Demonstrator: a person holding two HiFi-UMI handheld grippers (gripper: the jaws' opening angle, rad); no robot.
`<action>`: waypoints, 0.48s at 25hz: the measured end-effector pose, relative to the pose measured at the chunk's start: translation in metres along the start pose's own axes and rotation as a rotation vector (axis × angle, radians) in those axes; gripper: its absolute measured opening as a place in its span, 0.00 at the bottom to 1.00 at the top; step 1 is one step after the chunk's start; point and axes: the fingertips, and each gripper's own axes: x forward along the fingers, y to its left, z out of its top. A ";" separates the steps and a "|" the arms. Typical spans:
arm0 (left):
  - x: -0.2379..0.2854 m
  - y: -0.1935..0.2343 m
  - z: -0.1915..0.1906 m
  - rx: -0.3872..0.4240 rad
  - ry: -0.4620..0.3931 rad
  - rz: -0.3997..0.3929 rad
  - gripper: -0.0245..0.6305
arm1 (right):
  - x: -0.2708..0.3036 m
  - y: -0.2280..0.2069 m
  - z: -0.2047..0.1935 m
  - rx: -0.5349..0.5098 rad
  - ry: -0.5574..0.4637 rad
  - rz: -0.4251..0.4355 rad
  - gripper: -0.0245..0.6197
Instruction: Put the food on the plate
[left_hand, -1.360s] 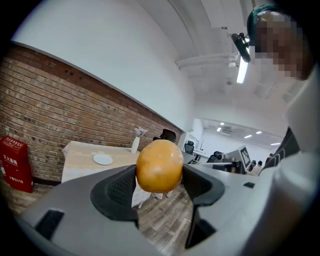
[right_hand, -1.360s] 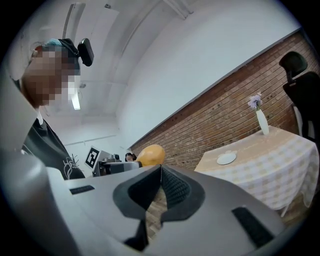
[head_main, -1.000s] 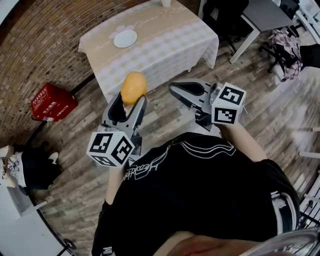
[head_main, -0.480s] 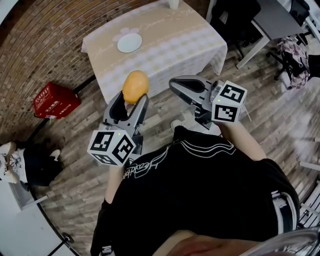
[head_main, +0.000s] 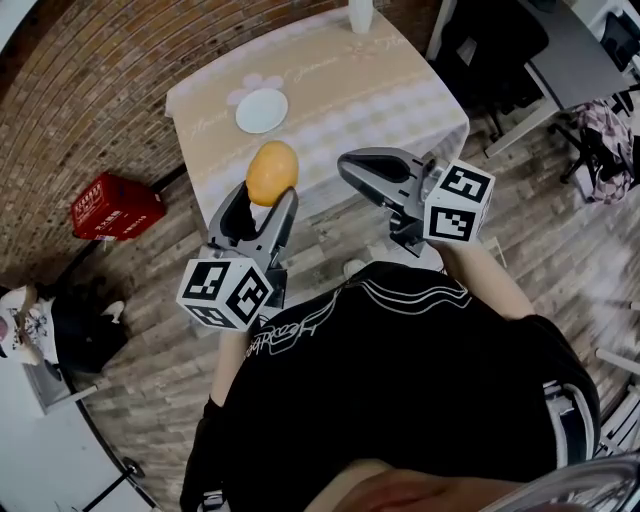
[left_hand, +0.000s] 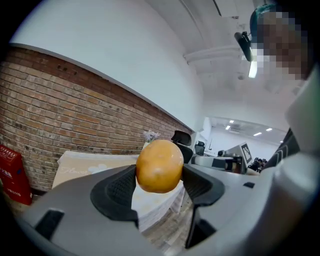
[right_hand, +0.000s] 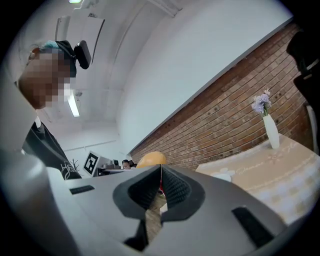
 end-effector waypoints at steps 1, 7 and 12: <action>0.008 0.002 0.003 0.002 0.000 0.006 0.48 | 0.001 -0.008 0.004 -0.001 -0.001 0.004 0.03; 0.040 0.008 0.015 0.021 -0.003 0.048 0.48 | 0.000 -0.044 0.019 -0.007 -0.011 0.033 0.03; 0.056 0.018 0.017 0.036 0.000 0.068 0.48 | 0.009 -0.065 0.023 -0.005 -0.022 0.041 0.03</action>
